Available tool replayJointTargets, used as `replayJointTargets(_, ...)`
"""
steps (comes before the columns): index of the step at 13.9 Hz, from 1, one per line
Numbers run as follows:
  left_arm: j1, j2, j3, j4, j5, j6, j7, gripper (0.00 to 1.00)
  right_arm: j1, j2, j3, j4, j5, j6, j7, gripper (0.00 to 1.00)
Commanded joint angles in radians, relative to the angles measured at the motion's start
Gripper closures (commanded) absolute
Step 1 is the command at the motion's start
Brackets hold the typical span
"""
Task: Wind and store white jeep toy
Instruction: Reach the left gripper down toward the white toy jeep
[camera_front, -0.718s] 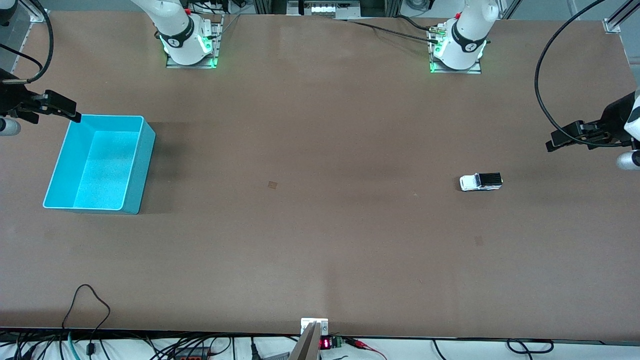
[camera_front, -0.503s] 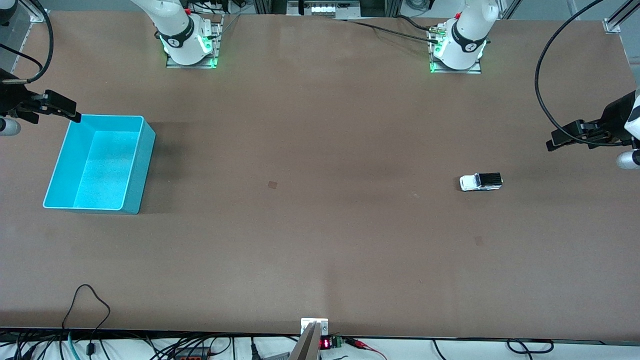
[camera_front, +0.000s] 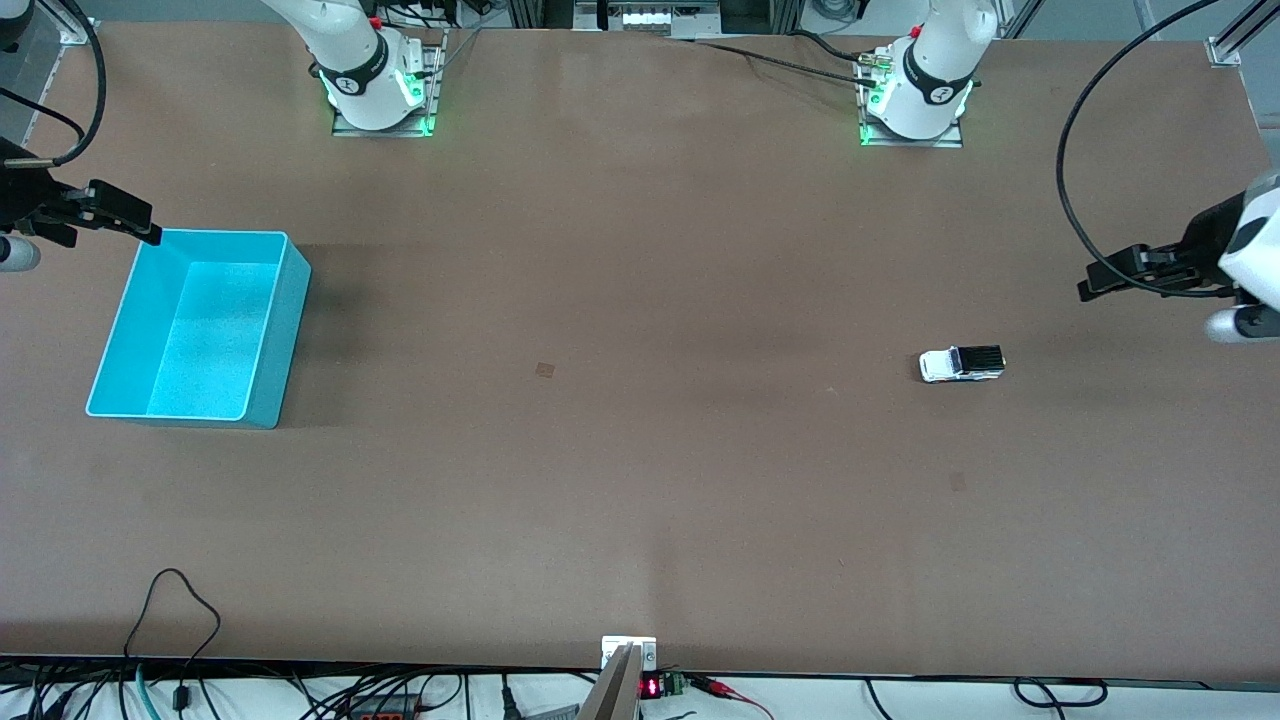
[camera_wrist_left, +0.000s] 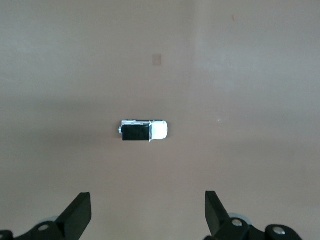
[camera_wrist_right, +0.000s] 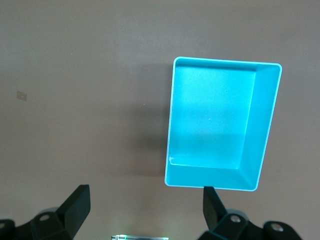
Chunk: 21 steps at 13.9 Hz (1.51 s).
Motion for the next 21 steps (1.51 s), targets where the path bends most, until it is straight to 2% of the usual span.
replayJointTargets(1,-0.007,-0.024,-0.044,-0.116,0.075,0.09,0.015,0.0,-0.003,-0.009,-0.001,0.006,0.009,-0.016,-0.003,0.0)
replayJointTargets(5,-0.005,-0.024,-0.046,-0.223,0.08,0.184,0.061,0.0,-0.004,0.008,-0.001,0.006,0.013,-0.013,-0.002,0.0)
replayJointTargets(9,-0.002,0.004,-0.05,-0.372,0.129,0.288,0.274,0.0,-0.015,0.052,-0.007,0.021,0.014,-0.015,-0.005,0.0)
replayJointTargets(12,0.018,0.022,-0.05,-0.484,0.146,0.415,0.444,0.0,-0.015,0.086,-0.007,0.021,0.006,-0.034,-0.009,0.0)
replayJointTargets(18,0.041,0.14,-0.052,-0.506,0.146,0.48,0.798,0.0,-0.014,0.1,-0.007,0.018,0.008,-0.084,-0.009,0.0)
replayJointTargets(21,0.061,0.199,-0.053,-0.506,0.146,0.56,0.961,0.0,-0.014,0.102,-0.007,0.018,0.011,-0.102,-0.017,0.0)
